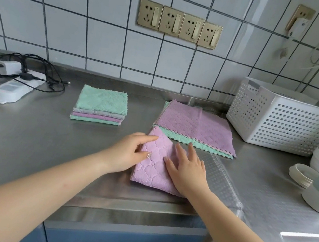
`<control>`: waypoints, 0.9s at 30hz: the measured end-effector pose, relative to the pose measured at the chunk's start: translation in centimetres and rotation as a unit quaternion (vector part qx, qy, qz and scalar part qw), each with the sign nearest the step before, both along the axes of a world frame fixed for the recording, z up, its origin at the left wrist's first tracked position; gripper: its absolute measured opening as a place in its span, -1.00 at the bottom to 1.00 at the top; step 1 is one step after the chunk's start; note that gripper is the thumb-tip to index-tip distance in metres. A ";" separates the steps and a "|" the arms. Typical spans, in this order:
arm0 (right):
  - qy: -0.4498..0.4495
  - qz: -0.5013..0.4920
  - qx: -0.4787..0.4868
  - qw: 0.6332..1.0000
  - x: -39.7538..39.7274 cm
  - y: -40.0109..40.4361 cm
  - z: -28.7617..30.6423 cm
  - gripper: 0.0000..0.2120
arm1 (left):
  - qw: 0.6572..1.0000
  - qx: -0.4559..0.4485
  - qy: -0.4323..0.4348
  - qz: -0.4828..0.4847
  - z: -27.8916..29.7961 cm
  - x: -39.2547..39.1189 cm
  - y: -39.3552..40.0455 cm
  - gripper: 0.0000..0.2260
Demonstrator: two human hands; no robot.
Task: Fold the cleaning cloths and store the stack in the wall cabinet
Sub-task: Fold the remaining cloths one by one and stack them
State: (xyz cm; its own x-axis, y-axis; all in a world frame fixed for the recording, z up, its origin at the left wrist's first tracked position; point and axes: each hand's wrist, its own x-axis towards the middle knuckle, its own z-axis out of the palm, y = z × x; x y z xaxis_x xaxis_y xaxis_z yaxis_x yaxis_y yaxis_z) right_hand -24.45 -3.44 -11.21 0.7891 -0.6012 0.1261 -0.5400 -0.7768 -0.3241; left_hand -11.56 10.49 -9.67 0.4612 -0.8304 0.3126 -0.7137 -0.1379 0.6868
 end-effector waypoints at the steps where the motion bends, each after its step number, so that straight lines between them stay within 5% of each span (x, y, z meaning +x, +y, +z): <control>1: -0.047 0.004 0.037 0.998 0.2 0.2 0.3 -0.39 | 1.000 -0.018 0.008 0.006 0.1 0.5 0.2 -0.57; 5: -0.201 0.014 0.256 0.945 2.1 0.7 1.9 -0.42 | 0.994 -0.073 0.077 0.026 0.9 3.3 1.8 -0.56; 8: -0.235 0.022 0.419 0.877 6.1 1.3 2.6 -0.79 | 0.990 -0.063 0.114 0.057 1.9 6.9 3.4 -0.59; 11: -0.240 0.040 0.433 0.868 11.1 1.8 3.9 -0.95 | 0.986 -0.036 0.129 0.100 3.5 10.8 4.3 -0.59; 18: -0.233 0.077 0.446 0.861 21.1 1.9 8.3 -0.76 | 0.978 -0.005 0.088 0.189 7.2 18.4 4.9 -0.58; 27: -0.134 0.090 0.357 0.920 26.6 0.7 6.8 -0.59 | 0.964 0.062 0.078 0.246 5.5 22.6 4.1 -0.57</control>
State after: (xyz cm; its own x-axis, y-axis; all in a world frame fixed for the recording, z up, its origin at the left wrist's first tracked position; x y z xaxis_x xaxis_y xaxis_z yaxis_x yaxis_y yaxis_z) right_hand 2.11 -2.76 -4.37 0.8824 -0.4684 -0.0448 -0.2491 -0.3843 -0.8890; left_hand 11.05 14.60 -4.13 0.8426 -0.5250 0.1196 -0.4300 -0.5224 0.7363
